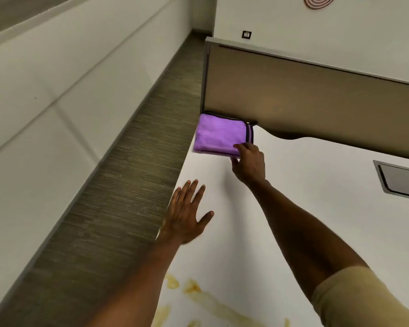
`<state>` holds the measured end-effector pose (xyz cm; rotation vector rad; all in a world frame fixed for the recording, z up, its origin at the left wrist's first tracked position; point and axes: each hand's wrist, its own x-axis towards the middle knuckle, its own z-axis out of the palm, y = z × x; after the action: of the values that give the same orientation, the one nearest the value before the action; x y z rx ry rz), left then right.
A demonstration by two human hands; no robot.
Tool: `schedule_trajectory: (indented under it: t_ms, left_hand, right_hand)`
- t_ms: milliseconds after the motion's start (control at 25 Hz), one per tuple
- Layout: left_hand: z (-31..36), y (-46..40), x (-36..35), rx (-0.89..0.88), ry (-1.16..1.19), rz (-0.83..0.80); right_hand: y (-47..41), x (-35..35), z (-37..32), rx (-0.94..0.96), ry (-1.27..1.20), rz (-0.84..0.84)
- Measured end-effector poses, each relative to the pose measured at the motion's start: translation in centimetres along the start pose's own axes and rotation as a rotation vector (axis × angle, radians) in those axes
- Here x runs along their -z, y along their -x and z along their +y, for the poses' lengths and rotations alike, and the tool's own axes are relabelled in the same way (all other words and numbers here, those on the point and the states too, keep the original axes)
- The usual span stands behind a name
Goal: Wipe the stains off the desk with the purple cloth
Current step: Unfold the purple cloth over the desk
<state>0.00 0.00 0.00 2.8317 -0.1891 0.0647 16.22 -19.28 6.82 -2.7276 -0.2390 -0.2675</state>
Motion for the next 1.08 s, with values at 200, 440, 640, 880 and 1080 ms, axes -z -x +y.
schedule_trajectory:
  t_ms: [200,440,640,880,1080]
  left_hand:
    - [-0.1,0.1,-0.2,-0.008,-0.031,0.008]
    - [-0.1,-0.1,-0.3,-0.005,-0.028,0.01]
    - [0.0,0.0,-0.2,-0.002,-0.016,0.036]
    - [0.0,-0.1,-0.2,-0.02,0.001,0.055]
    - [-0.2,0.0,0.2,0.073,0.29,0.151]
  right_hand:
    - [-2.3,0.0,0.5,0.021,0.145,-0.251]
    - [-1.4,-0.5,0.6,-0.089,0.004,-0.053]
    - [0.3,-0.8,0.3,-0.113,-0.148,-0.04]
    - [4.5,1.0,-0.9,-0.161,-0.337,-0.013]
    - [8.4,4.9,-2.3,-0.153,-0.335,-0.001]
